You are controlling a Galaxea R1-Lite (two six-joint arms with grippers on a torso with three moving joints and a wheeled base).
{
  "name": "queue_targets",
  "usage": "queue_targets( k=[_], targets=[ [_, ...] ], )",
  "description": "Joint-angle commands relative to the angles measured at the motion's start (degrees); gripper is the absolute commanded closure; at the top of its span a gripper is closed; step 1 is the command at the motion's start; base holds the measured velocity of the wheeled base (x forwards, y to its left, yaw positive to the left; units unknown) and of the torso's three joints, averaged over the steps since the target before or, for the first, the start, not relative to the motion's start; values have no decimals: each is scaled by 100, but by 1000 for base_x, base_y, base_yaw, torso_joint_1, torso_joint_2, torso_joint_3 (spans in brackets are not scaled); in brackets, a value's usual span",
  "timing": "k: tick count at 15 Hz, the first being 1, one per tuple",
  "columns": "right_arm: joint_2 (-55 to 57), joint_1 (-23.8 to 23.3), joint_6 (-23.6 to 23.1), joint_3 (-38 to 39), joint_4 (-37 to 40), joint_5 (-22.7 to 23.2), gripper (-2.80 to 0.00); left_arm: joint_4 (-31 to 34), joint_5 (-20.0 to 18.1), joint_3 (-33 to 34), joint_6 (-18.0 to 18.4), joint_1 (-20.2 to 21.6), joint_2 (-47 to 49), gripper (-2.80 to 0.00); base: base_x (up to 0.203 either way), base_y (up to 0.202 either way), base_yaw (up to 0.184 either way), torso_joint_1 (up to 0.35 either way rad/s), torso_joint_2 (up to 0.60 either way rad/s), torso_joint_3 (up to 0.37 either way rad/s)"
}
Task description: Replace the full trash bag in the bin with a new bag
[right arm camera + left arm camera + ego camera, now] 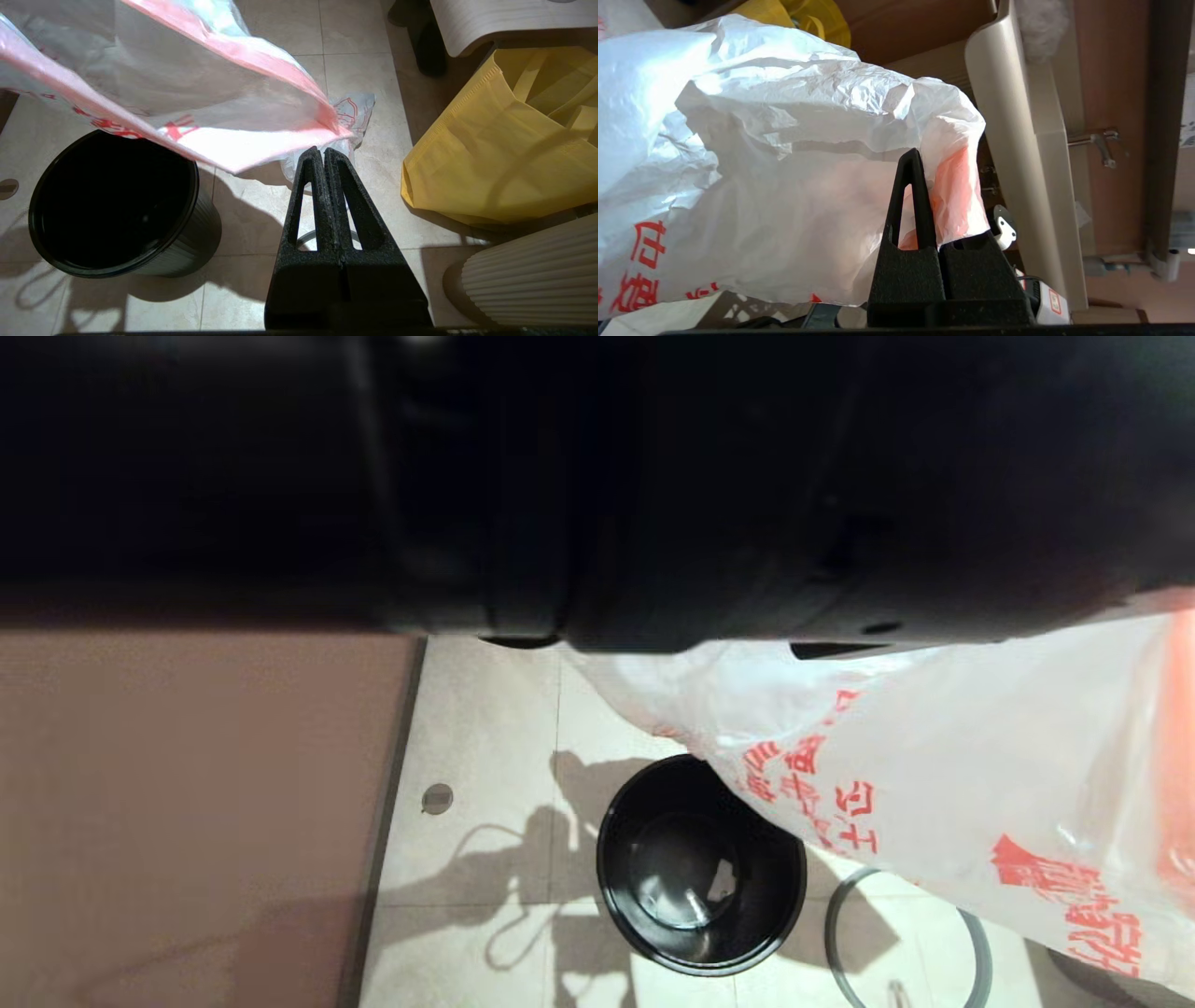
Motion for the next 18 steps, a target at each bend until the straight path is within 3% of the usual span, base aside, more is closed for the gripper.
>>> queue_targets(
  k=[1,3,7,10,12,18],
  targets=[
    [9,1,2,0,-10,-1,0,-123,-178,-2,-81,100,194,0,0,0,0,0,0,0],
    [9,1,2,0,-10,-1,0,-340,-538,-2,-336,231,238,0,0,0,0,0,0,0],
    [9,1,2,0,-10,-1,0,-396,-610,99,-1138,379,269,0,0,0,0,0,0,0],
    [9,1,2,0,-10,-1,0,-428,-1007,356,-1711,1061,331,0,0,0,0,0,0,0],
    [9,1,2,0,-10,-1,0,-778,-1375,824,-2087,1408,302,0,0,0,0,0,0,0],
    [9,1,2,0,-10,-1,0,-957,-1464,1229,-2160,1329,-18,0,0,0,0,0,0,0]
  ],
)
